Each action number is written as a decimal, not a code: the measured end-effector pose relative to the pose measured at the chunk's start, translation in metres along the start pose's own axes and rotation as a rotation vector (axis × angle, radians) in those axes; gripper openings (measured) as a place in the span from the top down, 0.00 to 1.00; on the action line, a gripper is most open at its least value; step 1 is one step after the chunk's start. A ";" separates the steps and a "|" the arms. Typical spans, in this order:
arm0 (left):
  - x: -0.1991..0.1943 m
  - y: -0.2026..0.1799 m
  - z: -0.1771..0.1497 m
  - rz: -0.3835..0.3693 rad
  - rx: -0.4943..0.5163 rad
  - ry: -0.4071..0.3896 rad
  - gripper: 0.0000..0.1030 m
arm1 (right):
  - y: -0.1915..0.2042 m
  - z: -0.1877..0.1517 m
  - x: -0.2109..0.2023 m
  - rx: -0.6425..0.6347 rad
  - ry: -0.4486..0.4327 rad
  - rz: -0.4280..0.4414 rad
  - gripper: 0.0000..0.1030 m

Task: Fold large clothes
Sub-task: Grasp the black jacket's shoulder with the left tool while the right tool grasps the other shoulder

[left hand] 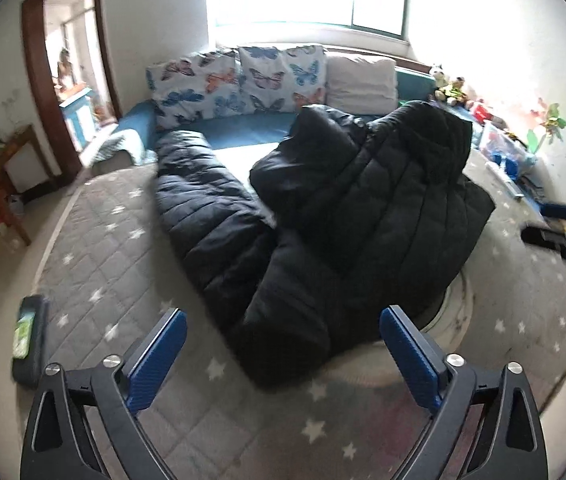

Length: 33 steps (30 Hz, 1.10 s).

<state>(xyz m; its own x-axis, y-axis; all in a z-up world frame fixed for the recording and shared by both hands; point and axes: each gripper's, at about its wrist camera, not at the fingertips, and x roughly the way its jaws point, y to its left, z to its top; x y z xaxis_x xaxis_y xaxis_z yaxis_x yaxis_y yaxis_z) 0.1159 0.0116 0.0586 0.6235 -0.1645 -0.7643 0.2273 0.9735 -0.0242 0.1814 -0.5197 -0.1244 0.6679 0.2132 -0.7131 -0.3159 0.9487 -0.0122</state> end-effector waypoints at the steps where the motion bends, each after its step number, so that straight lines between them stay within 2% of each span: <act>1: 0.006 0.001 0.006 -0.015 -0.001 0.010 0.02 | -0.006 0.013 0.003 0.005 0.005 0.013 0.00; 4: 0.029 -0.001 0.026 -0.055 0.029 0.046 0.02 | -0.018 0.045 0.008 0.018 -0.008 -0.004 0.00; 8: 0.061 -0.002 0.043 -0.111 0.035 0.096 0.02 | -0.019 0.084 0.025 -0.080 -0.034 -0.071 0.00; 12: 0.084 0.001 0.050 -0.162 0.028 0.132 0.02 | -0.021 0.108 0.058 -0.143 -0.003 -0.110 0.00; 17: 0.103 0.006 0.059 -0.221 0.044 0.156 0.02 | -0.018 0.130 0.098 -0.211 0.026 -0.112 0.00; 22: 0.121 0.007 0.062 -0.303 0.040 0.202 0.02 | -0.010 0.143 0.126 -0.252 0.044 -0.067 0.00; 25: 0.130 0.004 0.062 -0.324 0.046 0.218 0.02 | -0.007 0.150 0.146 -0.277 0.100 -0.048 0.00; 27: 0.134 0.002 0.061 -0.338 0.054 0.218 0.06 | -0.009 0.149 0.153 -0.266 0.140 -0.045 0.00; 28: 0.134 0.000 0.061 -0.343 0.068 0.215 0.16 | -0.009 0.147 0.153 -0.267 0.147 -0.042 0.04; 29: 0.135 -0.003 0.060 -0.330 0.084 0.212 0.26 | -0.010 0.146 0.152 -0.271 0.158 -0.042 0.13; 30: 0.135 -0.005 0.058 -0.302 0.102 0.206 0.29 | -0.010 0.145 0.151 -0.275 0.163 -0.043 0.19; 31: 0.134 -0.006 0.058 -0.288 0.113 0.199 0.37 | -0.010 0.141 0.146 -0.284 0.165 -0.065 0.41; 32: 0.133 -0.007 0.058 -0.273 0.117 0.191 0.45 | -0.012 0.140 0.143 -0.275 0.170 -0.071 0.49; 33: 0.130 -0.005 0.057 -0.266 0.110 0.182 0.49 | -0.014 0.138 0.136 -0.258 0.157 -0.067 0.51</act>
<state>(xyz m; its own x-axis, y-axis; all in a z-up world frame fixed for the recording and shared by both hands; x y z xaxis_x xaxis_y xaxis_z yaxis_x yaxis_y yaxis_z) 0.2385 -0.0240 -0.0042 0.3904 -0.3694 -0.8433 0.4496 0.8758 -0.1755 0.3694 -0.4717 -0.1245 0.5872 0.0940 -0.8040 -0.4486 0.8646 -0.2265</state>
